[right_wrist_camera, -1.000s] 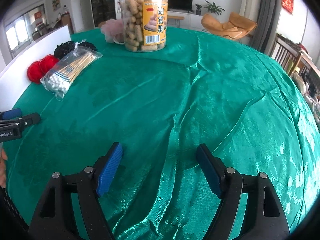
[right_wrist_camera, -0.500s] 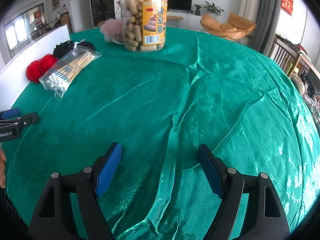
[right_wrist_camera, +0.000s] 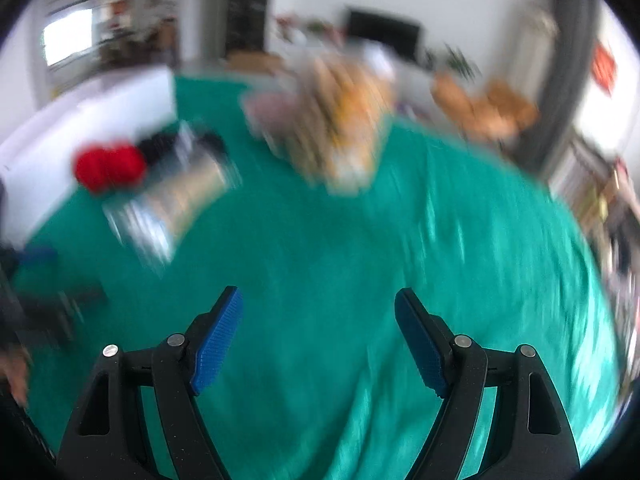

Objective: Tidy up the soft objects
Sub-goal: 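Grasp the pink mesh bath puff with the right tool and lift it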

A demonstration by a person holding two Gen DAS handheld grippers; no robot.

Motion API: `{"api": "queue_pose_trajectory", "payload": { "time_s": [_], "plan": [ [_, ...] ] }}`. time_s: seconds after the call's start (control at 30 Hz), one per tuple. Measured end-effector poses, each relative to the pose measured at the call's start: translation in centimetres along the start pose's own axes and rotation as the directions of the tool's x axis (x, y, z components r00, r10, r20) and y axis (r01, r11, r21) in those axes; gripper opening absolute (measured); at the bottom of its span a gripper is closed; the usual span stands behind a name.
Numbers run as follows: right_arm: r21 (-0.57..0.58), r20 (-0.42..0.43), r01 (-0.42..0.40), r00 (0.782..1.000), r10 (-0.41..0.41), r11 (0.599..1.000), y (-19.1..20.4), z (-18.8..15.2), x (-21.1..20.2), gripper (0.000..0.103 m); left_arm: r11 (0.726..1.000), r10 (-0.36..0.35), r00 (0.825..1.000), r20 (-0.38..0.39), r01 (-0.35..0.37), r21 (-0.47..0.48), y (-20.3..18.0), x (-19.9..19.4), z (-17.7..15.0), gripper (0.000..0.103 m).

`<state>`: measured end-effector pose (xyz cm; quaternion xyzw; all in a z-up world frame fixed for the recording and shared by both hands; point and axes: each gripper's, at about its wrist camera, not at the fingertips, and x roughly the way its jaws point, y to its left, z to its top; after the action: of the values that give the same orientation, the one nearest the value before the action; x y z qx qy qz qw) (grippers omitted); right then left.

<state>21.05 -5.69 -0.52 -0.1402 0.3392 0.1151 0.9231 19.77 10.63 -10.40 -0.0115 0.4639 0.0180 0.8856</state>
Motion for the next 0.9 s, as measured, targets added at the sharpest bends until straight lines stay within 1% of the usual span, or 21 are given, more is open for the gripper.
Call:
{"api": "queue_pose_trajectory", "payload": {
  "time_s": [0.03, 0.07, 0.1, 0.13, 0.2, 0.23, 0.27, 0.3, 0.37, 0.4, 0.43, 0.47, 0.5, 0.53, 0.57, 0.6, 0.63, 0.73, 0.8, 0.87, 0.9],
  "plan": [
    [-0.03, 0.024, -0.028, 0.999, 0.028, 0.999, 0.7, 2.4, 0.3, 0.081, 1.0, 0.0, 1.0, 0.0, 0.0, 0.0, 0.0, 0.0, 0.0, 0.103],
    [-0.073, 0.039, -0.071, 0.996, 0.074, 0.995, 1.8, 5.7, 1.1, 0.081, 1.0, 0.0, 1.0, 0.0, 0.0, 0.0, 0.0, 0.0, 0.0, 0.103],
    [-0.098, 0.035, -0.089, 0.995, 0.093, 0.991, 2.4, 7.6, 1.9, 0.081, 1.0, 0.0, 1.0, 0.0, 0.0, 0.0, 0.0, 0.0, 0.0, 0.103],
    [-0.133, 0.003, -0.114, 0.993, 0.115, 0.985, 3.5, 10.5, 3.8, 0.08, 1.0, 0.0, 1.0, 0.0, 0.0, 0.0, 0.0, 0.0, 0.0, 0.103],
    [-0.17, -0.063, -0.129, 0.991, 0.119, 0.977, 5.0, 14.1, 7.2, 0.08, 1.0, 0.0, 1.0, 0.0, 0.0, 0.0, 0.0, 0.0, 0.0, 0.103],
    [-0.197, -0.109, -0.123, 0.989, 0.103, 0.973, 5.7, 15.6, 9.4, 0.078, 1.0, 0.0, 1.0, 0.001, 0.0, 0.0, 0.0, 0.0, 0.0, 0.103],
    [-0.234, -0.149, -0.088, 0.987, 0.053, 0.968, 6.4, 16.7, 11.6, 0.078, 1.0, 0.0, 1.0, 0.001, 0.0, 0.0, 0.0, 0.0, 0.0, 0.103],
    [-0.272, -0.206, -0.061, 0.978, 0.004, 0.96, 7.0, 17.3, 13.8, 0.078, 1.0, 0.0, 1.0, 0.001, 0.0, -0.001, 0.0, 0.0, 0.0, 0.103],
    [-0.355, -0.297, 0.021, 0.945, -0.134, 0.935, 7.8, 17.6, 17.8, 0.078, 1.0, 0.001, 1.0, 0.001, -0.001, -0.001, 0.0, 0.0, 0.0, 0.103],
    [-0.392, -0.324, 0.051, 0.927, -0.189, 0.919, 8.0, 17.5, 19.2, 0.076, 1.0, 0.001, 1.0, 0.001, -0.001, -0.001, 0.0, 0.0, 0.0, 0.103],
    [-0.442, -0.314, 0.091, 0.916, -0.249, 0.892, 8.4, 17.3, 20.1, 0.073, 1.0, 0.0, 1.0, 0.0, 0.0, -0.001, 0.0, 0.0, 0.0, 0.103],
    [-0.475, -0.314, 0.105, 0.907, -0.28, 0.874, 8.7, 17.2, 20.9, 0.068, 1.0, 0.001, 1.0, 0.0, -0.001, -0.002, 0.0, 0.0, 0.0, 0.103],
    [-0.483, -0.343, 0.1, 0.892, -0.293, 0.87, 8.7, 16.9, 21.8, 0.051, 1.0, 0.001, 1.0, 0.0, -0.001, -0.001, 0.0, 0.0, 0.1, 0.103],
    [-0.495, -0.375, 0.104, 0.87, -0.32, 0.863, 8.6, 16.6, 22.8, 0.029, 1.0, 0.001, 1.0, 0.0, -0.001, -0.002, 0.0, 0.0, 0.1, 0.103],
    [-0.515, -0.393, 0.119, 0.848, -0.357, 0.849, 8.4, 16.2, 23.5, 0.019, 1.0, 0.001, 1.0, 0.001, -0.001, -0.002, -0.1, 0.0, 0.0, 0.103],
    [-0.526, -0.391, 0.135, 0.838, -0.38, 0.839, 8.3, 16.1, 23.8, 0.009, 1.0, 0.001, 1.0, 0.001, -0.001, -0.002, -0.1, 0.0, 0.0, 0.103],
    [-0.521, -0.37, 0.15, 0.848, -0.38, 0.84, 8.1, 16.3, 23.4, 0.008, 1.0, 0.001, 1.0, 0.001, -0.001, -0.002, -0.1, 0.0, 0.0, 0.103],
    [-0.463, -0.283, 0.159, 0.906, -0.316, 0.872, 7.9, 18.2, 20.1, 0.007, 1.0, 0.002, 1.0, 0.001, -0.002, -0.003, -0.1, 0.0, 0.1, 0.103],
    [-0.39, -0.214, 0.135, 0.949, -0.232, 0.911, 7.4, 19.9, 16.4, 0.007, 1.0, 0.002, 1.0, 0.001, -0.002, -0.004, -0.1, 0.0, 0.1, 0.103],
    [-0.304, -0.159, 0.085, 0.978, -0.138, 0.949, 6.3, 21.0, 12.4, 0.007, 1.0, 0.003, 1.0, 0.001, -0.003, -0.004, -0.1, 0.0, 0.1, 0.103],
    [-0.272, -0.146, 0.057, 0.984, -0.099, 0.961, 5.9, 21.1, 11.0, 0.007, 1.0, 0.003, 1.0, 0.002, -0.003, -0.004, -0.1, 0.0, 0.1, 0.103]
  ]
}}
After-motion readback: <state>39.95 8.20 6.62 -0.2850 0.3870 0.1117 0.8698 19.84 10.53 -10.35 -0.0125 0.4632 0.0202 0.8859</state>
